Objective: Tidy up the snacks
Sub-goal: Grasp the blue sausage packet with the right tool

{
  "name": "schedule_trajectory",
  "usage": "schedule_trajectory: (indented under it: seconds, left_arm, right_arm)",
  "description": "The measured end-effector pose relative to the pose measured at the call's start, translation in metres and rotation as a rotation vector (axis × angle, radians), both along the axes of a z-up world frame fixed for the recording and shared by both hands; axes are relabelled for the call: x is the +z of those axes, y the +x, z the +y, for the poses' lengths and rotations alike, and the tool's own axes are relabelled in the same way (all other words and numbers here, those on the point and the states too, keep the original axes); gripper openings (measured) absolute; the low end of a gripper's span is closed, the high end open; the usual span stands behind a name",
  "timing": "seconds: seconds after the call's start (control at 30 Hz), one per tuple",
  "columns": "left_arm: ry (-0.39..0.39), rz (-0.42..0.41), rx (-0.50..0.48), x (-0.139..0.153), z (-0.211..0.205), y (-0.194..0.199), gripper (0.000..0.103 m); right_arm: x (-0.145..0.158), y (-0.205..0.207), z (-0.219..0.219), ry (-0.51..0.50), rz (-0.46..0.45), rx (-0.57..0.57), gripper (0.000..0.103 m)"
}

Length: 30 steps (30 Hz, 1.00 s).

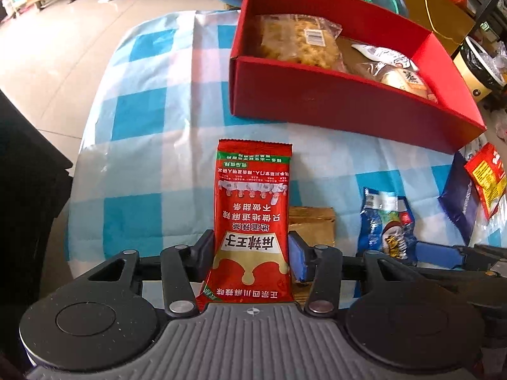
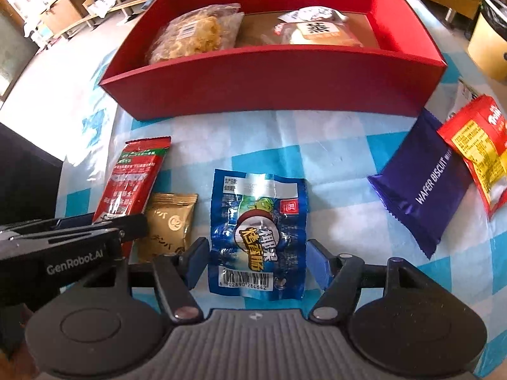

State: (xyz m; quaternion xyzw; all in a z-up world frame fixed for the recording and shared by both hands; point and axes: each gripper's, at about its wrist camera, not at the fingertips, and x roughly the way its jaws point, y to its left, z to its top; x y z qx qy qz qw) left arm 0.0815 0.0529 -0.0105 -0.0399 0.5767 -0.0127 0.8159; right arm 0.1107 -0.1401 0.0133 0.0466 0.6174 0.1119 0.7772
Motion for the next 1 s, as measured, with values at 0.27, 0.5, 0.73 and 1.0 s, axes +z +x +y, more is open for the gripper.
schedule_trajectory:
  seconds: [0.27, 0.5, 0.73, 1.0]
  left_arm:
    - [-0.021, 0.024, 0.022, -0.009, 0.005, 0.001, 0.075]
    - [-0.004, 0.018, 0.023, -0.005, 0.006, -0.004, 0.059]
    - [-0.039, -0.004, 0.025, 0.006, 0.010, -0.006, 0.057]
    - [-0.026, 0.029, 0.006, -0.003, 0.003, -0.007, 0.058]
  right_arm:
    - [-0.006, -0.011, 0.026, -0.127, -0.066, 0.148, 0.065]
    - [-0.003, -0.020, 0.009, -0.115, -0.089, 0.166, 0.063]
    - [0.007, -0.019, -0.018, -0.048, -0.095, 0.120, 0.063]
    - [0.018, -0.019, -0.027, 0.005, -0.101, 0.113, 0.063]
